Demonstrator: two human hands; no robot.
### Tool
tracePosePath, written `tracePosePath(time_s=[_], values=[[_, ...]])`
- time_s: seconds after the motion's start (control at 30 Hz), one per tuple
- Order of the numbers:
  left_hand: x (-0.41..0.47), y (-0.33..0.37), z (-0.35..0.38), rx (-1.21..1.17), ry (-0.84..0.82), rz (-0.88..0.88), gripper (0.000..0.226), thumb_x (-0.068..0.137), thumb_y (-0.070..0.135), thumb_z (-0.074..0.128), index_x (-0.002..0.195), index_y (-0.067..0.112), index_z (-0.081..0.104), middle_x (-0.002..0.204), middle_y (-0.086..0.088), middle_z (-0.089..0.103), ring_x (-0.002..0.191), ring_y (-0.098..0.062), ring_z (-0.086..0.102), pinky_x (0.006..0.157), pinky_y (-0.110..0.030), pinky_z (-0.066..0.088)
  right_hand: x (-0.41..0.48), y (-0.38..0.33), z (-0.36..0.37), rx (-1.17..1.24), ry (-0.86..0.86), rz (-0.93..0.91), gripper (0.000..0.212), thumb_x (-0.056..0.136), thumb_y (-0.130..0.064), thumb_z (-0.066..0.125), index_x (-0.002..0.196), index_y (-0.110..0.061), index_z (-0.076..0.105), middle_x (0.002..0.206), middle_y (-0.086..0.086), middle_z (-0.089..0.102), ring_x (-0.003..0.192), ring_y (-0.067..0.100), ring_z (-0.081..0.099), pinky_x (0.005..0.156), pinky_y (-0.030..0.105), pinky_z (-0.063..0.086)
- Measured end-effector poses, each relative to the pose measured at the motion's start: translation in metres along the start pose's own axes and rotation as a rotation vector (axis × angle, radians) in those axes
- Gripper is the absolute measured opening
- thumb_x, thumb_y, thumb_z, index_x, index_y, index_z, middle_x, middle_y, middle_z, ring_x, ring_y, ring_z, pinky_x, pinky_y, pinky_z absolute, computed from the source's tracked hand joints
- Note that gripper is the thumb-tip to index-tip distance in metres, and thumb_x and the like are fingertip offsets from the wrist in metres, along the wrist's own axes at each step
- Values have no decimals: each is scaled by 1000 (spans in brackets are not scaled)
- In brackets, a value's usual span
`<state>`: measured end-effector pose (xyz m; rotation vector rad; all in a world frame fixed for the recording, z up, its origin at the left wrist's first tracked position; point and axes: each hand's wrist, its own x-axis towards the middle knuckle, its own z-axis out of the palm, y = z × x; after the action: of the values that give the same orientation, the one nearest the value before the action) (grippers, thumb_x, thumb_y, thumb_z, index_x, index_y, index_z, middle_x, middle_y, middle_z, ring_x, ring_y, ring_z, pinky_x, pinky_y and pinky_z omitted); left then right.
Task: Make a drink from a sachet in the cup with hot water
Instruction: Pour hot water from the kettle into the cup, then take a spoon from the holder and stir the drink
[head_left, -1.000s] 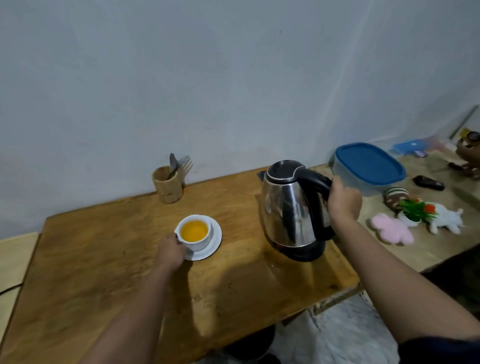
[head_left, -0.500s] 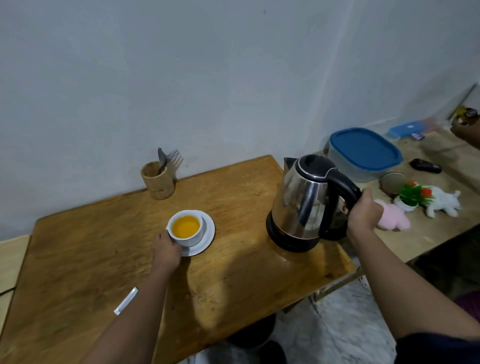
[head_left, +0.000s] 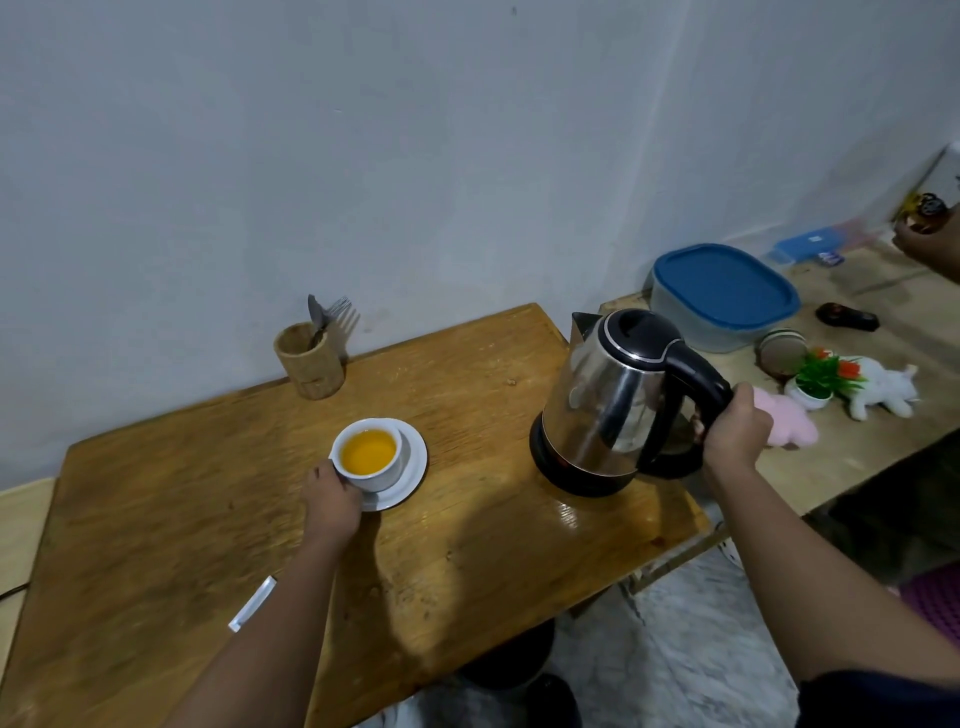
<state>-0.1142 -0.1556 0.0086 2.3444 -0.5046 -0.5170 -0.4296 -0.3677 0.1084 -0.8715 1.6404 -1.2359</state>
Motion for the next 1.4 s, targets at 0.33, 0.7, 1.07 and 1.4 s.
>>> tracePosePath(time_s=[0.33,0.7,1.07,1.4], values=[[-2,5,4,0,25,-54,40,87,-1,43,127,-4,43,134,-25,42,121,-42,44,99,-51,40,-3,-9,12,-59,-65,-90,33,87,-30,39,58,-14,43,62,10,45,60,23,43,56,31,32],[-4,7,3,8,20,-63,40,87,-1,43,127,-4,43,134,-25,41,121,-41,43,98,-49,40,6,-8,3,-129,-115,-134,37,95,-19,33,59,-14,41,60,5,41,56,13,38,50,23,32],[-3,7,3,-1,10,-60,42,86,-2,43,128,-4,42,135,-27,40,121,-42,42,98,-51,40,23,1,-12,-343,-219,-196,32,98,-11,27,72,-4,43,77,18,45,77,26,41,66,28,29],[-1,12,1,10,24,-106,39,86,2,47,124,-6,45,131,-30,44,116,-45,45,94,-49,41,42,-54,3,-528,-525,-388,16,89,-12,52,84,-6,66,89,14,64,89,29,58,78,36,43]])
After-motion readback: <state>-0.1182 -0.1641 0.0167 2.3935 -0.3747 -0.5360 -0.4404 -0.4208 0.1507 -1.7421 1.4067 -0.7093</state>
